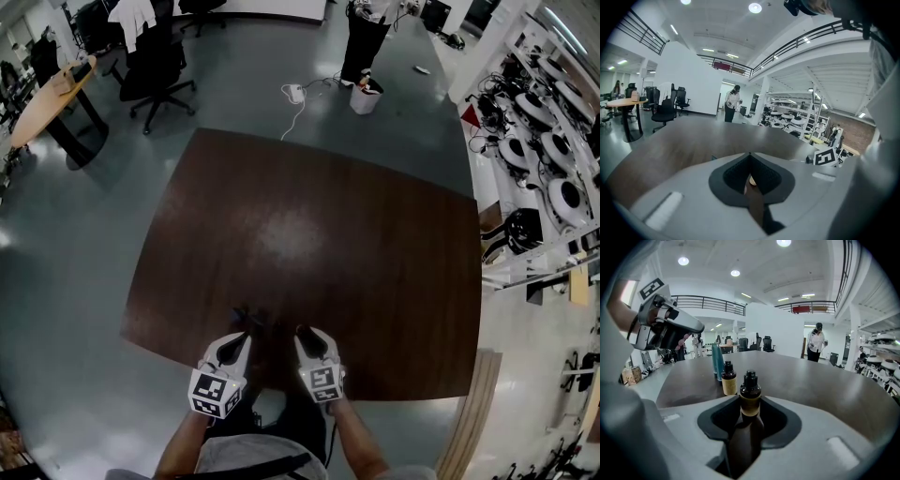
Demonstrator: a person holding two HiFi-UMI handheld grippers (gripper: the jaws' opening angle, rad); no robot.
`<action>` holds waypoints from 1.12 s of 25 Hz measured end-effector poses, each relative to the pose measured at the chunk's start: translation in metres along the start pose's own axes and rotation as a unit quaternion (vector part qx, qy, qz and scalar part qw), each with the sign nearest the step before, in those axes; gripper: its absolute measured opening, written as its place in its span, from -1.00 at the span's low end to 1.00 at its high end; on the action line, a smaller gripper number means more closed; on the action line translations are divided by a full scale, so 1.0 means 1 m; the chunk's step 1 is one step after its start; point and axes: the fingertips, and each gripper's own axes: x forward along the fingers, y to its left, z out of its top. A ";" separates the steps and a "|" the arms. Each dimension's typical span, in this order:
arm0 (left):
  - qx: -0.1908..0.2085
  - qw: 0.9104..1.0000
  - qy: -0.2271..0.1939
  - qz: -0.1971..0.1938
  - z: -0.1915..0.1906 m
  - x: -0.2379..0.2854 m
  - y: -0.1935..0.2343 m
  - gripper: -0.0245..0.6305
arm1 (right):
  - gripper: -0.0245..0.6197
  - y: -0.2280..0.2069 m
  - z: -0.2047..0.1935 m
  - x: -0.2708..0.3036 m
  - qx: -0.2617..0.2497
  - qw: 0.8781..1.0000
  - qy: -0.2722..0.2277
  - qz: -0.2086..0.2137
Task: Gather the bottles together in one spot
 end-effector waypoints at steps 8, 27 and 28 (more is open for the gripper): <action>-0.001 1.000 0.002 -0.002 -0.004 -0.001 0.000 -0.92 | -0.51 -0.003 -0.002 -0.003 0.012 1.000 -0.012 -0.003; -0.002 1.000 -0.009 -0.007 0.005 -0.014 0.003 -0.92 | -0.04 -0.005 0.010 -0.029 0.074 0.997 -0.024 -0.017; -0.001 1.000 -0.010 -0.010 0.007 -0.016 0.003 -0.92 | -0.06 -0.006 0.013 -0.032 0.077 0.996 -0.026 -0.023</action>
